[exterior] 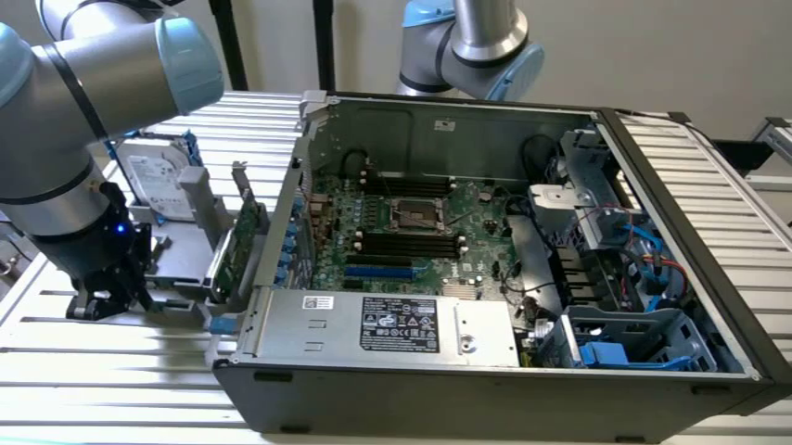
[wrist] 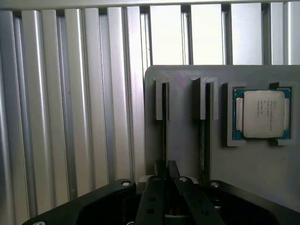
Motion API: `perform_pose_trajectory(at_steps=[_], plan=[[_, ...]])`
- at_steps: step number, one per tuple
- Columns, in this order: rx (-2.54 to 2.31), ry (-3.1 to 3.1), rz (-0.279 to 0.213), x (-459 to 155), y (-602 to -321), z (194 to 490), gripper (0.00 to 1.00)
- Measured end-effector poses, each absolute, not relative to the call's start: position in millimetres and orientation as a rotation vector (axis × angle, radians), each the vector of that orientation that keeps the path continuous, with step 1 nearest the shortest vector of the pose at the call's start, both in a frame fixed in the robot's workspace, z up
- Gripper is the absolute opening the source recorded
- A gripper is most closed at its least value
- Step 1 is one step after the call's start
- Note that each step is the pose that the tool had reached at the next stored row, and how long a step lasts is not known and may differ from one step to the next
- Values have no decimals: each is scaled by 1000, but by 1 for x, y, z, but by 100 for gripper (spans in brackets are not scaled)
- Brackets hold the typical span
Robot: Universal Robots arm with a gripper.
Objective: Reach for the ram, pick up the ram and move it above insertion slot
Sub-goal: 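Pick up the ram and move it above insertion slot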
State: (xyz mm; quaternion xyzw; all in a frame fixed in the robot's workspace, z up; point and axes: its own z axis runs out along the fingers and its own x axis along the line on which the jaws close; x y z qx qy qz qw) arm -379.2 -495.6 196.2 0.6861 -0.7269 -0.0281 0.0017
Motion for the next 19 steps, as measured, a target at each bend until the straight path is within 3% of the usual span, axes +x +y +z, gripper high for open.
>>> perform_pose_trajectory(at_steps=[19], plan=[[2177, -2257, -88, -379, -496, 213, 14]])
